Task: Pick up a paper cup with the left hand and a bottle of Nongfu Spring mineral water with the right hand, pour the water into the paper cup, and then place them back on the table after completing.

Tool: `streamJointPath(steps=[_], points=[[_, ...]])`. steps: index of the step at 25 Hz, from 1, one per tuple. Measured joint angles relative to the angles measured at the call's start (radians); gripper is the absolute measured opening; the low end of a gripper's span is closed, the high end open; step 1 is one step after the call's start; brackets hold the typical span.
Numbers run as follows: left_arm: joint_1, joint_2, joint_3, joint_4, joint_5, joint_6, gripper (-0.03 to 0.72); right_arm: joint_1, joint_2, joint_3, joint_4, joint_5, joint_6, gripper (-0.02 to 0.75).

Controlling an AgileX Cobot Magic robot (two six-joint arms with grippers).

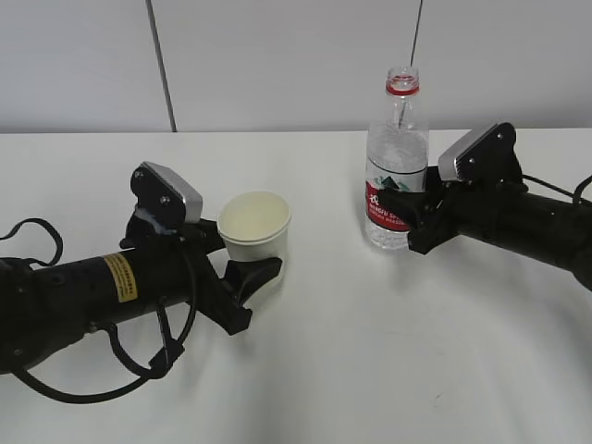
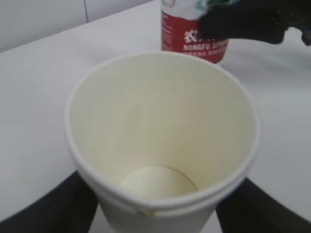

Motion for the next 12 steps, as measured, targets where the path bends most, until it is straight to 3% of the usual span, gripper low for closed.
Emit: streamJointPath(steps=[12], points=[[-0.053,0.0,0.0,0.009,0.0,-0.001,0.449,0.0,-0.162,0.0,-0.154,0.132,-0.058,0.386]])
